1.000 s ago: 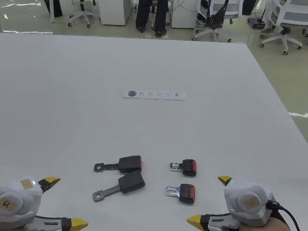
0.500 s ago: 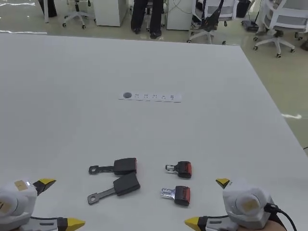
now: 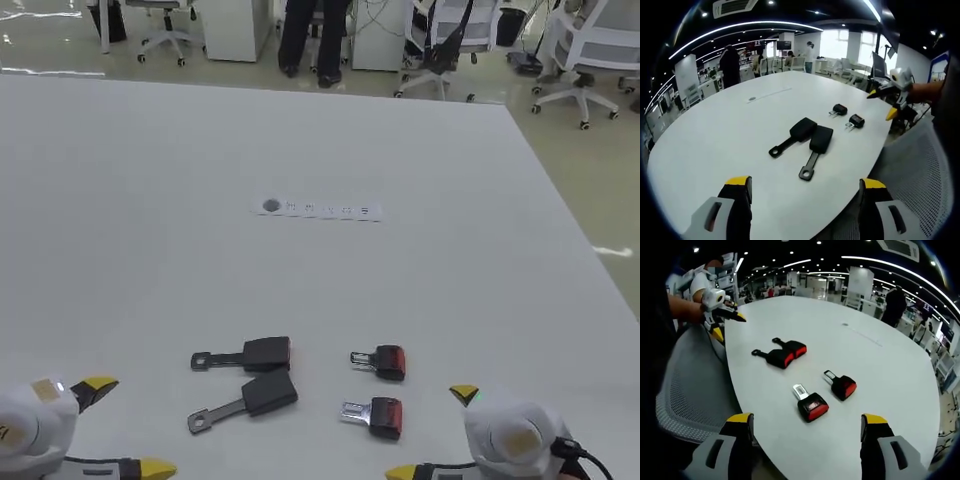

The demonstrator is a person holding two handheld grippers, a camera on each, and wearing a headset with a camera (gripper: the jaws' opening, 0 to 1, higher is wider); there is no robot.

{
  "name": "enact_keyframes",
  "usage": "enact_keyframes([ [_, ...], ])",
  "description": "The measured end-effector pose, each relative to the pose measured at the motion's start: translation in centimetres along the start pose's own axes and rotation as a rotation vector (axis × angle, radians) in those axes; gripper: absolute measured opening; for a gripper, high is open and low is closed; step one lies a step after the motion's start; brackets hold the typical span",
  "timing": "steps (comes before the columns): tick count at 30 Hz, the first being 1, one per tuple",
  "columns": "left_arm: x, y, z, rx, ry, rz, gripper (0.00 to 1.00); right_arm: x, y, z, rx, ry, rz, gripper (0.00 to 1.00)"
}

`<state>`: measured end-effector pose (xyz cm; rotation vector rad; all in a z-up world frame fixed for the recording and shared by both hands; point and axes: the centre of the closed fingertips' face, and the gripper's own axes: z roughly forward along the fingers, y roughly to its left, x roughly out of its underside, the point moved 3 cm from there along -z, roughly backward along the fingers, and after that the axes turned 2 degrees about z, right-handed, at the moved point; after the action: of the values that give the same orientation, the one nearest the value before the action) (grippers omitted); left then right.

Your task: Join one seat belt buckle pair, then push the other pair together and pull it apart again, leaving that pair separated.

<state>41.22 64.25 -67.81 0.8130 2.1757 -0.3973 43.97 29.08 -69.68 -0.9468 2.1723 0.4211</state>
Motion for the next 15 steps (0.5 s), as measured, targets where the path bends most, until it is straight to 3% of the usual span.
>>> enact_keyframes([
  [15, 0.7, 1.0, -0.3, -0.014, -0.003, -0.028, 0.88, -0.5, 1.1, 0.6, -0.018, 0.013, -0.052, 0.87],
])
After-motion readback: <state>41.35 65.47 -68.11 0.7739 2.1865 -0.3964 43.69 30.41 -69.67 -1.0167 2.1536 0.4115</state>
